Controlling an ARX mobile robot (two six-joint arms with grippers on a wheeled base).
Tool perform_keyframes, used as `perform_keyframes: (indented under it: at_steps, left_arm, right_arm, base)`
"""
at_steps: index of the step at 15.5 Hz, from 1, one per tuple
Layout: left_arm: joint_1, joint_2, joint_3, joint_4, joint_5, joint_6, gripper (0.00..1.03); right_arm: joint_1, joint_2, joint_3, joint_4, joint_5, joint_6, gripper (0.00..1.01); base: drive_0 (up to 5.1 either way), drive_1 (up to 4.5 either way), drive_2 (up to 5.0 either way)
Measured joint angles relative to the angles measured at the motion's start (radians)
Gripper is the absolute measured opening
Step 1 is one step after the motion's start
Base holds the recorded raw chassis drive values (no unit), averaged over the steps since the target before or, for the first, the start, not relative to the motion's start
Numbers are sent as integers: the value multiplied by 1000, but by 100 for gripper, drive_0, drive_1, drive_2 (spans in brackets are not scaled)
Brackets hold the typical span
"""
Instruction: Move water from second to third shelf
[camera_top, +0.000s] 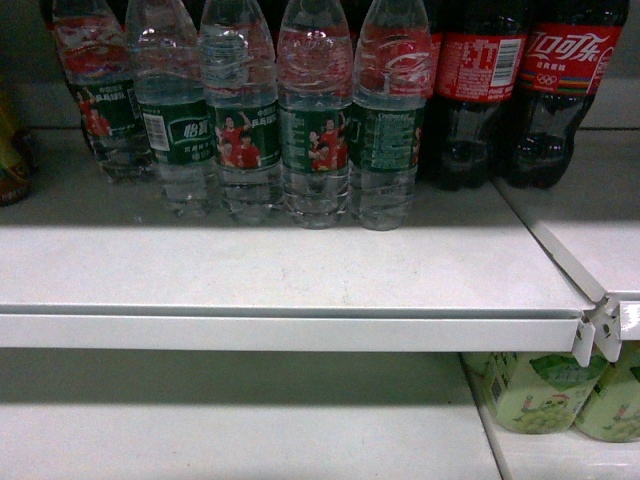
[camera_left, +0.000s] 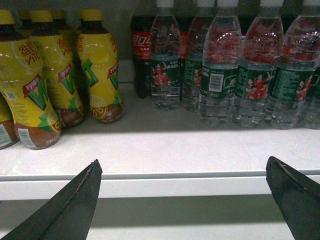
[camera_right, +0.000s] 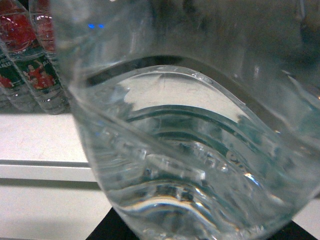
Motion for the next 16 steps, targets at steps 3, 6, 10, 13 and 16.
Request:
perform_keyframes:
  at_steps: [3, 6, 10, 13, 16]
  left_arm:
    - [0, 0, 0, 0, 0, 0, 98]
    - [0, 0, 0, -1, 0, 0, 98]
    - [0, 0, 0, -2, 1, 0, 98]
    - [0, 0, 0, 0, -2, 0, 98]
    - [0, 0, 0, -2, 1, 0, 98]
  right_arm:
    - [0, 0, 0, 0, 0, 0, 37]
    - [0, 0, -1, -1, 0, 0, 37]
    - [0, 0, -11, -6, 0, 0, 37]
    - [0, 0, -11, -4, 0, 0, 37]
    - [0, -1, -11, 0, 0, 0, 37]
  base:
    - [0, 0, 0]
    - [0, 0, 0]
    - [0, 0, 0]
    - [0, 0, 0]
    - [0, 0, 0]
